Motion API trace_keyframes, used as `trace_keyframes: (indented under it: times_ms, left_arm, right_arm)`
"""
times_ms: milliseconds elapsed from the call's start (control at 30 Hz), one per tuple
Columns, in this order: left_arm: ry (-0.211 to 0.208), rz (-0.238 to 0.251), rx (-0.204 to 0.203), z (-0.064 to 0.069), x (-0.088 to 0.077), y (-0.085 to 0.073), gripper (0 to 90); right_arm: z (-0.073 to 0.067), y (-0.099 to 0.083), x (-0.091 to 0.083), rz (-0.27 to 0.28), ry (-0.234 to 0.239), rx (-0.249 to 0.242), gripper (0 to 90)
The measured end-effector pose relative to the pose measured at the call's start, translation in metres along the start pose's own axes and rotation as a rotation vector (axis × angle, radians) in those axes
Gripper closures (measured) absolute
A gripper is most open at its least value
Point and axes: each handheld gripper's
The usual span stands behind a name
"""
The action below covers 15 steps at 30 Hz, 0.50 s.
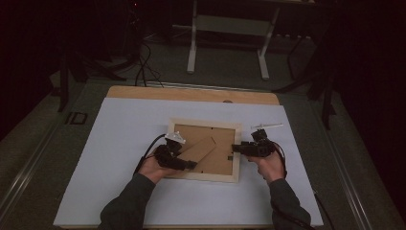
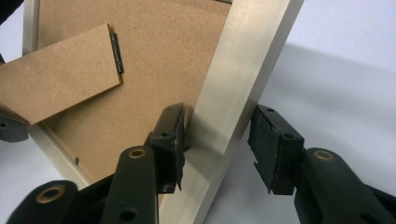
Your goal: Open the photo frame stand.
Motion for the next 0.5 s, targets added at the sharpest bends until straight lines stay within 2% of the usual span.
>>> trace_keyframes:
  times_ms: [300,333,500]
  left_arm:
    - [0.022,0.006,0.026,0.003,0.000,0.006,62.7]
    - [0.033,0.009,0.039,0.004,0.000,0.009,63.5]
    - [0.039,0.004,0.048,0.006,0.001,0.014,65.9]
  right_arm:
    - [0.000,0.002,-0.006,0.032,-0.012,-0.003,57.1]
    - [-0.001,0.003,-0.009,0.055,-0.024,-0.004,58.0]
    - [-0.005,0.004,-0.015,0.079,-0.055,-0.026,58.4]
Point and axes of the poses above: each handheld gripper's, and its own axes: x roughly forward along the jaws, y roughly out of its top, z roughly to its right
